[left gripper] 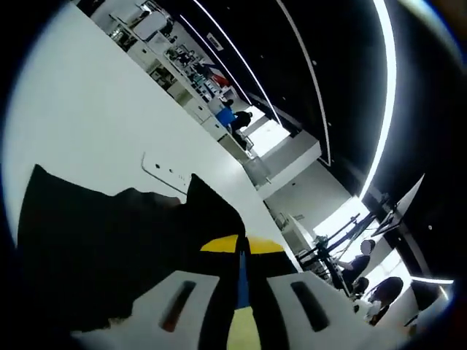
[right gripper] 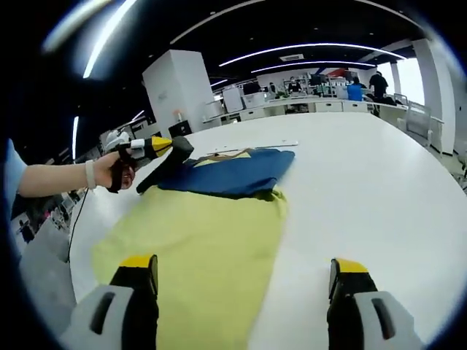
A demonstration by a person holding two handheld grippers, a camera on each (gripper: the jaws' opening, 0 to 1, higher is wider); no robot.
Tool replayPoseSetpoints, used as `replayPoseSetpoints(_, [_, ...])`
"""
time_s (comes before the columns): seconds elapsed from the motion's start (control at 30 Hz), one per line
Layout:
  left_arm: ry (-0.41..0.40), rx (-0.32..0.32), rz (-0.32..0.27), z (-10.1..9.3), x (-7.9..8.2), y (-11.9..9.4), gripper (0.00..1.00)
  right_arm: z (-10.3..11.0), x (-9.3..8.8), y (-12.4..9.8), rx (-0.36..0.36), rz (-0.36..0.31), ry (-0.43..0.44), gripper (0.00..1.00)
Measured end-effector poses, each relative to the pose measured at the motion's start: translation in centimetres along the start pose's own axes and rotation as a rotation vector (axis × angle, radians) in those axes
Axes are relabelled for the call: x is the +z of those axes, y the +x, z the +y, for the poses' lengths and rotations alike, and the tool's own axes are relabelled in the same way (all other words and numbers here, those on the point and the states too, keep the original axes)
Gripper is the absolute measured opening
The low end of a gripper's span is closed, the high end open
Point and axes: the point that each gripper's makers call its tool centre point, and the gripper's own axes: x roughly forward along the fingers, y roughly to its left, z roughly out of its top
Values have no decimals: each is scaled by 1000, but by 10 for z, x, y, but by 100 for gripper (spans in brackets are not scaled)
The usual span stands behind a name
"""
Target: Fold the garment on the visible template until the final outline fits inside the template.
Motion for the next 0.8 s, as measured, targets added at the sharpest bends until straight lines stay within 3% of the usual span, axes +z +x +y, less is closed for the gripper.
replayPoseSetpoints(0.37, [-30,-127,8,-42,-35,48,0,-5,-2,-3,-14,-9,42,97])
replayPoseSetpoints(0.57, [-28,-182,48,-61,-61,65,0,-5,-4,-2,-11,-1,23,97])
replayPoseSetpoints(0.8, [-33,-188,92,-67,-89,84,0,-6,0,-8,-15,-23,42,97])
